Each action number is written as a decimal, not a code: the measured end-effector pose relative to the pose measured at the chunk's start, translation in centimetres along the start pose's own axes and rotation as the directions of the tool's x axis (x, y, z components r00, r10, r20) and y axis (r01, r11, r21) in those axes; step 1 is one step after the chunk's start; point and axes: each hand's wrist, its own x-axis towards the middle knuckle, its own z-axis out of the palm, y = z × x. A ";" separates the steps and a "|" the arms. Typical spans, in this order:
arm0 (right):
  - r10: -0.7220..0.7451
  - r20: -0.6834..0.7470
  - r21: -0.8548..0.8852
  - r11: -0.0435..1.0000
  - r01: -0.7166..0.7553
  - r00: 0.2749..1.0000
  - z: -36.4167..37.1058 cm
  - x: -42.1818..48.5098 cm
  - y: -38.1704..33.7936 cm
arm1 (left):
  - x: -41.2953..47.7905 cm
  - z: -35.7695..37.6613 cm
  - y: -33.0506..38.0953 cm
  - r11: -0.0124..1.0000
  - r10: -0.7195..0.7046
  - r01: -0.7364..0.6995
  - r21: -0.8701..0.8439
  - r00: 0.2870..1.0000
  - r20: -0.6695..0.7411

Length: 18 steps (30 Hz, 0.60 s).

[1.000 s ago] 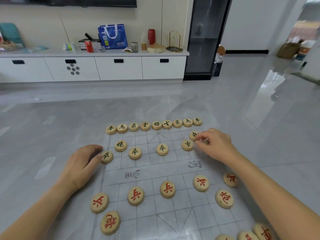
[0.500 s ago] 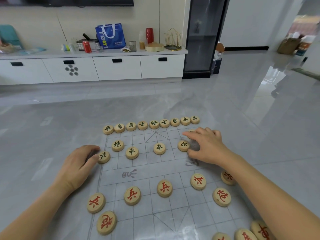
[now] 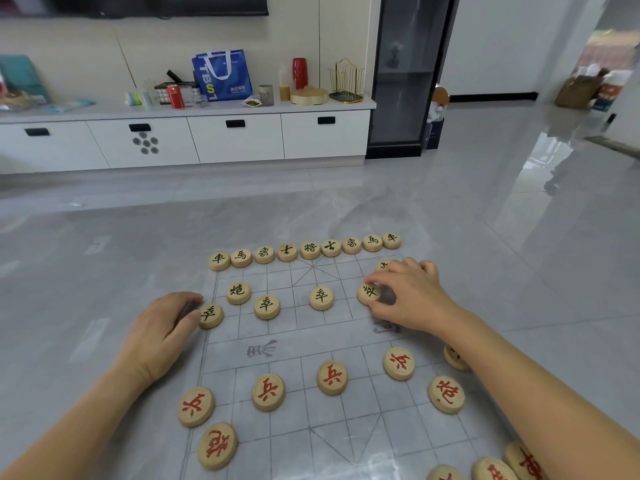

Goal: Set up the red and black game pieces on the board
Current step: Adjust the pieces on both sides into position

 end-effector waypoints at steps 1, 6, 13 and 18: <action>0.014 -0.006 0.004 1.000 -0.014 1.000 0.0 0.1 0.0 | 0.0 0.0 0.0 1.000 -0.003 0.003 0.002 1.000 0.002; 0.050 -0.035 -0.015 0.999 -0.050 0.998 0.2 0.3 0.1 | -0.1 0.0 0.2 1.000 -0.022 0.022 -0.007 1.000 0.002; 0.039 -0.032 -0.016 0.999 -0.039 0.999 0.4 0.0 0.1 | -0.1 -0.1 0.2 1.000 -0.016 0.016 -0.003 1.000 0.003; 0.039 -0.038 -0.001 0.999 -0.039 0.999 0.5 0.1 0.0 | -0.1 0.0 0.1 1.000 -0.014 0.014 -0.001 1.000 0.001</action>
